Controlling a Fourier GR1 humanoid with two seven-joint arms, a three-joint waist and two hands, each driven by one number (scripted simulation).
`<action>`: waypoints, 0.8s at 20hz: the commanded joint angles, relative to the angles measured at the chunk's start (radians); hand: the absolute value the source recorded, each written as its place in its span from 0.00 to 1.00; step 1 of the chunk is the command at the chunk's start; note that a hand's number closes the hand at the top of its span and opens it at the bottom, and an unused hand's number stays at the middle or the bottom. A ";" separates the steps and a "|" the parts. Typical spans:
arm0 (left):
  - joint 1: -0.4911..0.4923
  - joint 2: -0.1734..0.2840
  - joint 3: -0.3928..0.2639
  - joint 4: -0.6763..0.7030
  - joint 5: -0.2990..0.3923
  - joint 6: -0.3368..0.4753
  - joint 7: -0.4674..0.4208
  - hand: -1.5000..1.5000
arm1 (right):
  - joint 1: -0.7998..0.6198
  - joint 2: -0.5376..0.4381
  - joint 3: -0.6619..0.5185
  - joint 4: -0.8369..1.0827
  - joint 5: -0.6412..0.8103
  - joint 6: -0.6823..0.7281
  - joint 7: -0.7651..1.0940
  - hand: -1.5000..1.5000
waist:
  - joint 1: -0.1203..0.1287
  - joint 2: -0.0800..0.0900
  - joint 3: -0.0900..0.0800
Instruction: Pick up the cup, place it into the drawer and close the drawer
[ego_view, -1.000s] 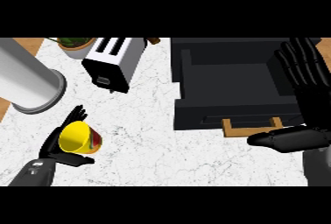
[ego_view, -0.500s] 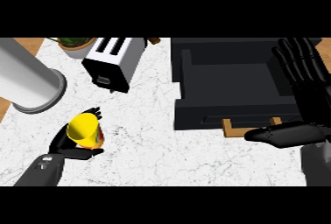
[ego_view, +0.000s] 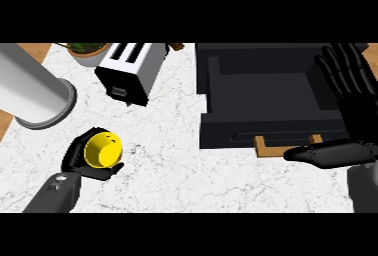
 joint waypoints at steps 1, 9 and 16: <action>0.006 -0.050 0.087 -0.008 0.061 0.164 -0.135 1.00 | 0.010 0.010 -0.007 -0.019 -0.008 -0.014 0.010 0.00 | 0.005 -0.005 0.001; -0.055 -0.165 0.169 -0.062 0.162 0.152 -0.163 1.00 | 0.046 -0.005 -0.003 -0.046 -0.009 0.010 0.014 0.00 | 0.007 -0.011 0.003; -0.193 -0.177 0.093 -0.194 0.149 0.127 0.030 1.00 | 0.003 -0.021 -0.027 0.002 -0.009 0.007 0.014 0.00 | 0.026 -0.016 0.005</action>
